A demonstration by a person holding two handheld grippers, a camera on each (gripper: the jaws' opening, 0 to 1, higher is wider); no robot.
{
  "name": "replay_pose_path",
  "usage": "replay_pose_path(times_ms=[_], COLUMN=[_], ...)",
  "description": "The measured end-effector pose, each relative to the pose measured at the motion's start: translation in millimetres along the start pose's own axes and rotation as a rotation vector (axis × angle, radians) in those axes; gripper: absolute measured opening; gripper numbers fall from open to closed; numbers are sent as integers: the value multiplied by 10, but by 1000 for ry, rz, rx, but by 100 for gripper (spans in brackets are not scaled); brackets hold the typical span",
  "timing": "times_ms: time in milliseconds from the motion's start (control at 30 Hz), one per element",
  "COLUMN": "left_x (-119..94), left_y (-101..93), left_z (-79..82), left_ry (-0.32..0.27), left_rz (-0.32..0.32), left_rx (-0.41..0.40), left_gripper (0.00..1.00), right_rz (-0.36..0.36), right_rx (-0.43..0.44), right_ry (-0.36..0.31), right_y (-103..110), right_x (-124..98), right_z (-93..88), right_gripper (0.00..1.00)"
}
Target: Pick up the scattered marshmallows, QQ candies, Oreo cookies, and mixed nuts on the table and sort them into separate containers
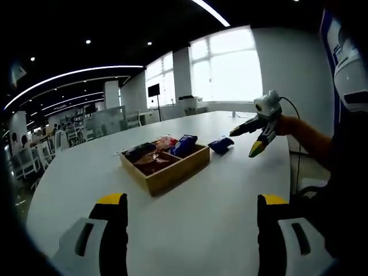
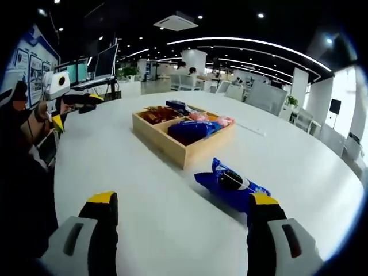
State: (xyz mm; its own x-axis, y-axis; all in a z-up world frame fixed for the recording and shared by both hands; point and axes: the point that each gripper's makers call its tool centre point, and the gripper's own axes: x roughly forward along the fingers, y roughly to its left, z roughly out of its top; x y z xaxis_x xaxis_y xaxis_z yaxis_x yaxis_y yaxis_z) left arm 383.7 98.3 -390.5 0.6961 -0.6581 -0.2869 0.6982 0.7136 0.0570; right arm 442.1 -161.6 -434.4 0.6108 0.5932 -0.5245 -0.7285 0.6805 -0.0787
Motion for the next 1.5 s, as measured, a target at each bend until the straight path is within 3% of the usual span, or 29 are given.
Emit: replay_pose_path(times_ms=[333, 733, 1133, 1500], left_x=[-17, -14, 0, 1], left_y=[-6, -43, -63, -71], left_z=[16, 30, 37, 45], left_ry=[-1, -2, 1, -6], left_rz=[0, -9, -15, -19], left_rx=[3, -5, 1, 2], left_gripper=[97, 97, 97, 97], right_rz=[3, -6, -13, -58], right_rx=[61, 95, 110, 98], right_ry=[-23, -46, -37, 2], right_y=[79, 94, 48, -186], right_x=[-138, -353, -364, -260], right_z=[-139, -149, -199, -238], right_gripper=[86, 87, 85, 82])
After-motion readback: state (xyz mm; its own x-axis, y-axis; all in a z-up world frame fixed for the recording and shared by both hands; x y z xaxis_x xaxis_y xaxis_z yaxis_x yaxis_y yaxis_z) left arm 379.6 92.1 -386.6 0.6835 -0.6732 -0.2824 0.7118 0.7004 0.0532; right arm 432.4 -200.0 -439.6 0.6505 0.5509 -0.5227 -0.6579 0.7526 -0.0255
